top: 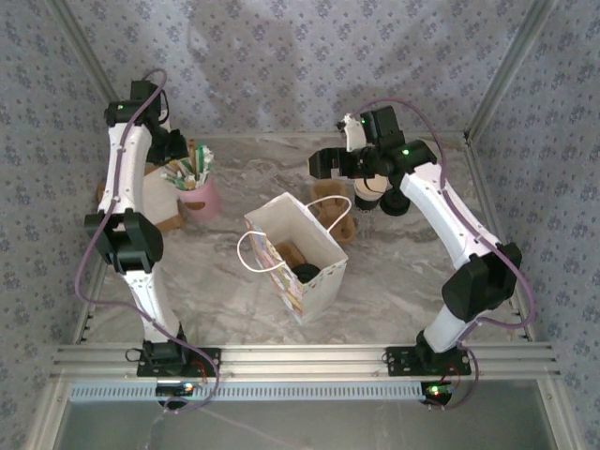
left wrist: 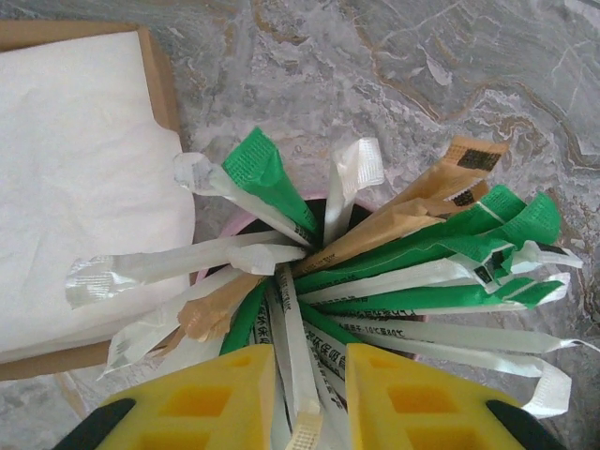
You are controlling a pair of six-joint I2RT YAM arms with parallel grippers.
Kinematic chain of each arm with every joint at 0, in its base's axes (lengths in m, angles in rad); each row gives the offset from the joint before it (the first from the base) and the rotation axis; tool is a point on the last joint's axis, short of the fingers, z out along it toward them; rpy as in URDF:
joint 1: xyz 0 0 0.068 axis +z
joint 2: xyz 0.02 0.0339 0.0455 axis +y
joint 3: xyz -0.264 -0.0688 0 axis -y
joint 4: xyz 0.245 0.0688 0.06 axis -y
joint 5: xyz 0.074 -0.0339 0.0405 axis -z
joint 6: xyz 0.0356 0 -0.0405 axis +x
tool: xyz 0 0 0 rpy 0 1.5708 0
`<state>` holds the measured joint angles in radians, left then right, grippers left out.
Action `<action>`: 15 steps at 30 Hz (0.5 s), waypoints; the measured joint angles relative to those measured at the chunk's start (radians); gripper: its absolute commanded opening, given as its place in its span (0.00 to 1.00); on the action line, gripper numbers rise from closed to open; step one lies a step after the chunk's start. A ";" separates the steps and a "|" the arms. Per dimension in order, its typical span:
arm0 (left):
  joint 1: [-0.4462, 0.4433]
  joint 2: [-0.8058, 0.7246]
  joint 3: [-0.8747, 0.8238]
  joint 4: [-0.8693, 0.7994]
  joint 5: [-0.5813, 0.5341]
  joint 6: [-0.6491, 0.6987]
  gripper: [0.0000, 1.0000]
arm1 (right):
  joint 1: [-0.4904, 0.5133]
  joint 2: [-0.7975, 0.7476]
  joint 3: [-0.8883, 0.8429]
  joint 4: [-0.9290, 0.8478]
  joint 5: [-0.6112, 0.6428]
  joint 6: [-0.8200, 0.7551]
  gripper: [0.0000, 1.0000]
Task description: Pack the takeout coffee
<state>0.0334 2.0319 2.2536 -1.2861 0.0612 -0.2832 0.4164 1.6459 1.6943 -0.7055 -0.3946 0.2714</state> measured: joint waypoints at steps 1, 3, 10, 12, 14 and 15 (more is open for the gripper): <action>0.000 0.002 0.000 0.000 0.002 0.000 0.20 | -0.001 0.000 -0.002 0.000 0.000 0.000 1.00; 0.000 0.005 0.001 0.000 0.003 -0.001 0.19 | -0.002 0.000 -0.004 0.000 -0.001 0.000 1.00; -0.001 0.006 0.001 0.000 0.006 -0.006 0.08 | -0.005 0.000 -0.011 0.000 -0.003 0.000 0.99; -0.002 0.006 0.001 0.000 0.006 -0.005 0.07 | -0.005 0.000 -0.011 0.000 -0.004 0.000 1.00; -0.003 0.006 0.001 -0.001 0.006 -0.006 0.06 | -0.005 0.000 -0.011 0.000 -0.003 0.000 1.00; -0.003 0.006 0.003 -0.002 0.005 -0.005 0.06 | -0.005 0.000 -0.011 0.000 -0.003 0.000 1.00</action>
<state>0.0307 2.0377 2.2566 -1.2881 0.0666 -0.2886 0.4118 1.6455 1.6833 -0.7055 -0.3981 0.2714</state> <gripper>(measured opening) 0.068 0.996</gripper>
